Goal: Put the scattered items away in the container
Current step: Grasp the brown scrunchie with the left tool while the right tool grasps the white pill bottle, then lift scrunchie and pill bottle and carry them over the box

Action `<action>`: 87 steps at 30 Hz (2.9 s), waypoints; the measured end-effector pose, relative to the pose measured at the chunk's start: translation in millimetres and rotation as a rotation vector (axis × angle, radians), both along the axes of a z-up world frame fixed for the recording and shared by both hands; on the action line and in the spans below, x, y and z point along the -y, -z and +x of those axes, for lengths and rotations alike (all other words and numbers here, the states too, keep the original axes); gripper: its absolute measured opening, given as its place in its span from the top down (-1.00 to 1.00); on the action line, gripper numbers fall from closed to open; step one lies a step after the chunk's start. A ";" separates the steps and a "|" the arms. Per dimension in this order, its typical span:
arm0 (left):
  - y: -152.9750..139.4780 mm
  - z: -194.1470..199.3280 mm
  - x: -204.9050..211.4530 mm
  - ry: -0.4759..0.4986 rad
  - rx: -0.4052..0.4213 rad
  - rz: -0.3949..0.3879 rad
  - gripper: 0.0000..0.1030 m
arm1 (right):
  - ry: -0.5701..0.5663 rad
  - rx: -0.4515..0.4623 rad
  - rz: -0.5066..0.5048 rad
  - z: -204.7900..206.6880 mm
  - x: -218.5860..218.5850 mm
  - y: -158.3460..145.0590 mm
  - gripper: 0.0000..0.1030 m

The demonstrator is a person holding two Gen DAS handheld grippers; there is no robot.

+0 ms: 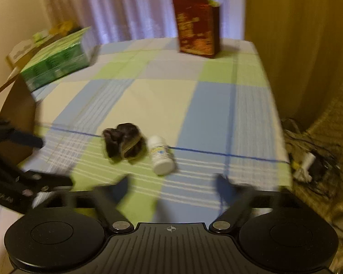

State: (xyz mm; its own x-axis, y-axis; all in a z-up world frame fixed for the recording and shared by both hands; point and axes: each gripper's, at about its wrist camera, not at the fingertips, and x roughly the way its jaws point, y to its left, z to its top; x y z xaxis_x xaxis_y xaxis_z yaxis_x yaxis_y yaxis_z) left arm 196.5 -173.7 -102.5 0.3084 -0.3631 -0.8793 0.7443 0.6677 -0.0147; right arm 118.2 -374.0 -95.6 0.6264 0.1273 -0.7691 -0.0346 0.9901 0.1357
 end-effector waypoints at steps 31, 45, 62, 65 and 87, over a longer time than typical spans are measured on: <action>36.0 51.2 64.8 0.095 -0.058 -0.037 -0.48 | 0.076 -0.028 -0.051 37.7 32.5 32.0 0.43; 34.5 37.8 24.9 0.043 -0.094 -0.046 0.51 | -0.025 -0.040 0.004 16.8 16.6 27.9 0.43; 23.7 -41.7 -76.5 -0.178 -0.182 0.026 0.48 | -0.248 -0.030 0.021 -31.5 -41.6 28.6 -0.61; 24.5 -40.9 -75.2 -0.207 -0.155 0.021 0.48 | -0.249 -0.026 0.014 -23.7 -43.7 29.4 -0.56; -35.2 -89.9 -122.3 -0.396 -0.046 -0.091 0.49 | -0.423 -0.046 0.122 -43.8 -70.2 -0.5 0.42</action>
State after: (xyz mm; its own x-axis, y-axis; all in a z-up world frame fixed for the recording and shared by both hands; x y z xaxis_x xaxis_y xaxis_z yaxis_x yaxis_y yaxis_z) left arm 106.6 -51.4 -67.3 0.4013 -0.3010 -0.8651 0.4271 0.8970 -0.1140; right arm 74.4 -303.8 -95.1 0.4652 0.4567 -0.7583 -0.4242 0.8669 0.2618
